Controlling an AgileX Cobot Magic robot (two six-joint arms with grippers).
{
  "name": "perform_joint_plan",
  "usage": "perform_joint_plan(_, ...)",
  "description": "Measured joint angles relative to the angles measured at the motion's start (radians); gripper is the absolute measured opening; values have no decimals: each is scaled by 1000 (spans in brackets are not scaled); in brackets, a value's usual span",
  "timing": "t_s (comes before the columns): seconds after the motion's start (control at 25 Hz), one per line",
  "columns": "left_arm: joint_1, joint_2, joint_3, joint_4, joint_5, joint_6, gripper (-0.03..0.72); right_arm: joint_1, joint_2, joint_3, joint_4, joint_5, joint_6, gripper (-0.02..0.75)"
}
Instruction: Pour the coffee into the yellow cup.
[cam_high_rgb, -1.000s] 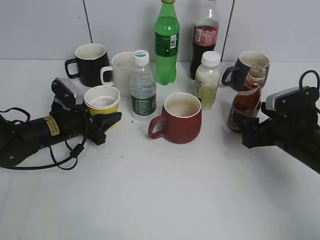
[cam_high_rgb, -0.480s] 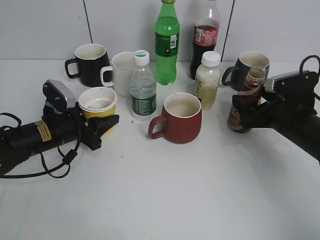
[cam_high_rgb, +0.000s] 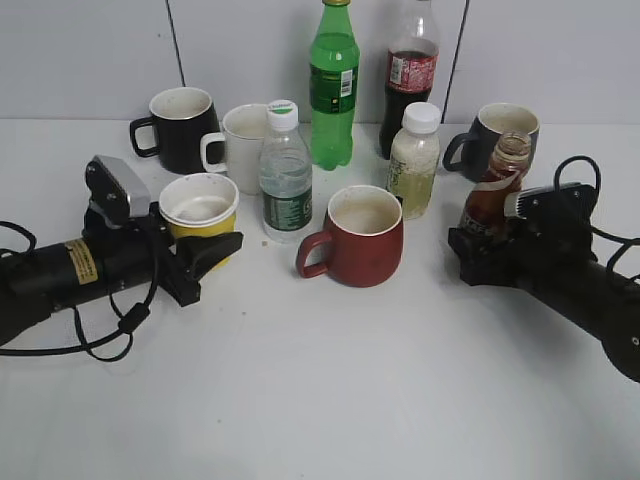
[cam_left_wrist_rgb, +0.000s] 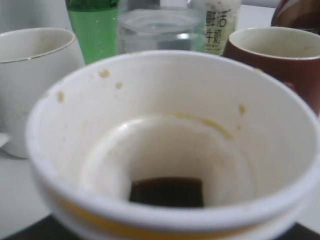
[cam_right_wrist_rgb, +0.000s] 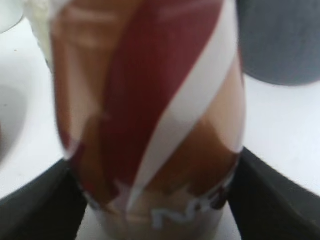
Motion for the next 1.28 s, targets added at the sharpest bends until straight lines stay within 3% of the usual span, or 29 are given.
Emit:
perform_joint_plan(0.32,0,-3,0,28,1,0,380,0,22,-48,16,-4,-4,591)
perform_joint_plan(0.48,0,-3,0,36,1,0,380,1,25,-55,24,-5,-24,510)
perform_joint_plan(0.8,-9,-3,0,71,1,0,379,1,14,-56,-8,6,-37,510)
perform_joint_plan(1.0,-66,-7,0,39,2,0,379,2,-99,-56,-110,89,-48,510)
perform_joint_plan(1.28,-118,-53,0,15,2,-19,379,76,-317,-55,-135,248,-163,510)
